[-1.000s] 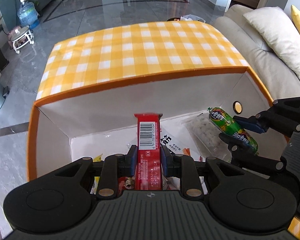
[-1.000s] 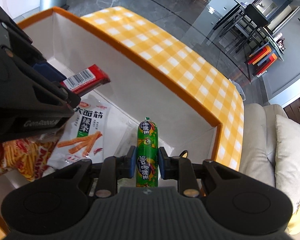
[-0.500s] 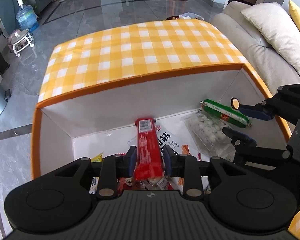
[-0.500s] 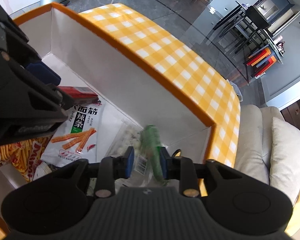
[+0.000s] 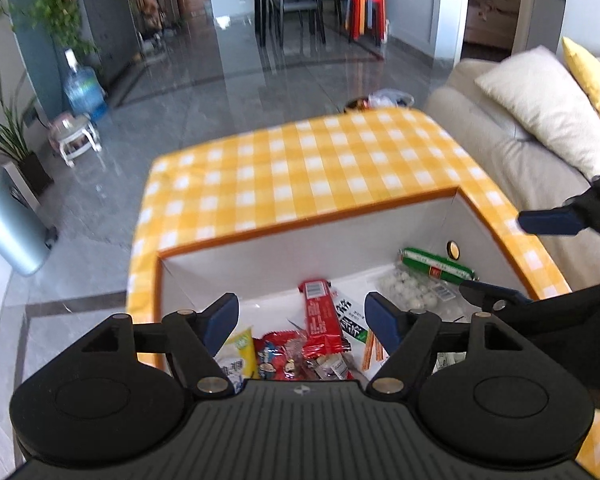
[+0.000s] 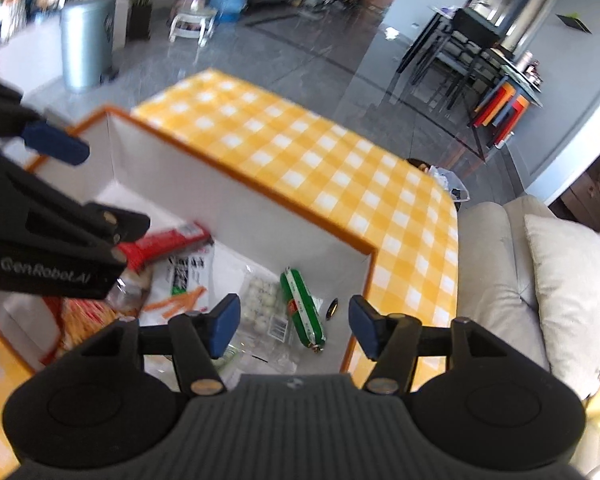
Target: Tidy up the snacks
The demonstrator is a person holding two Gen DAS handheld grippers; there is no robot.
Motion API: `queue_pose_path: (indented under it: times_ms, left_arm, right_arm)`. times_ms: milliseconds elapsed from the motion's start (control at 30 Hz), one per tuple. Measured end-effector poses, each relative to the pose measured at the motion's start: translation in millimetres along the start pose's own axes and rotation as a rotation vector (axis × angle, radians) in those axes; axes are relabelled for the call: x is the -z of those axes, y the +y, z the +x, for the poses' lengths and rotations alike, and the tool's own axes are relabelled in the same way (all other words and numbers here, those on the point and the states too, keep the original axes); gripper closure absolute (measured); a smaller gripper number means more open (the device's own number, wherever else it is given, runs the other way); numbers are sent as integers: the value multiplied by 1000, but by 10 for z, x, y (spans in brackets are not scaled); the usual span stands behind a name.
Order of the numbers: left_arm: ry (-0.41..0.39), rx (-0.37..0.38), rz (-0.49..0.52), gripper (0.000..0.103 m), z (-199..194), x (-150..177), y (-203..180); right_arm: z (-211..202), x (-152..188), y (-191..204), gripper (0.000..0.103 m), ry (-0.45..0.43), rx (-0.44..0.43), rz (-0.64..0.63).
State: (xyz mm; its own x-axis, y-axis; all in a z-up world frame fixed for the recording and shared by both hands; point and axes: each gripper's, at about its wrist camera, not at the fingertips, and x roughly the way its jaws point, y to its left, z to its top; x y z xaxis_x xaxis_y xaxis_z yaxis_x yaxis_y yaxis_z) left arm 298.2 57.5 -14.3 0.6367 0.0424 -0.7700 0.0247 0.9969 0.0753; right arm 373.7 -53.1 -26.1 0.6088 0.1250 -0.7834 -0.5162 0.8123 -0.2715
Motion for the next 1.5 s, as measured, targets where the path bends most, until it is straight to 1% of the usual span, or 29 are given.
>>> queue_pose_path:
  times_ms: [100,167,267,367,433,567,700,767,867,900,967,1067,1167,1267,1400,1500]
  left_arm:
    - [-27,-25,14,18,-189,25,-11]
    - [-73,-12,-9,18,-356,67,2]
    - [-144,7,-43,18,-621,146,25]
    - [-202,9,-32,18,-869,218,3]
    - [-242,3,-35,18,-1026,278,-13]
    - [-320,24,-45,18,-1307,418,-38]
    - [-373,15,-39,17,-1530,561,-101]
    - [-388,15,-44,17,-1597,632,-130]
    - [-409,-10,-36,17,-1662,761,-198]
    - [-412,-21,-27,17,-1668,807,-225]
    - [-394,-31,-20,17,-1657,884,-268]
    - [-369,-45,-42,17,-1605,1008,-286]
    - [-328,-42,-62,17,-1536,1163,-269]
    - [-285,-34,-71,17,-1444,1279,-251]
    - [-268,-41,-96,17,-1392,1434,-242]
    - [-256,-56,-88,17,-1360,1466,-261]
  right_arm:
    - [-254,9,-76,32,-54,-12,79]
    - [-447,25,-122,28,-92,-16,131]
    - [-742,89,-166,28,-150,-24,196]
    - [-1030,180,-189,28,-195,-42,250]
    - [-1214,261,-190,28,-224,-48,273]
    - [-1588,462,-158,23,-293,-62,303]
    - [-1876,684,-108,15,-343,-65,326]
    - [-1986,815,-78,14,-356,-62,338]
    - [-2104,1004,-59,12,-368,-66,362]
    - [-2137,1061,-39,12,-368,-64,369]
    - [-2166,1167,4,12,-367,-60,381]
    - [-2164,1301,49,11,-351,-58,416]
    - [-2103,1397,65,11,-334,-59,443]
    - [-2053,1468,123,11,-334,-35,428]
    - [-1948,1557,202,10,-319,-36,414]
    - [-1822,1578,261,10,-284,-23,388]
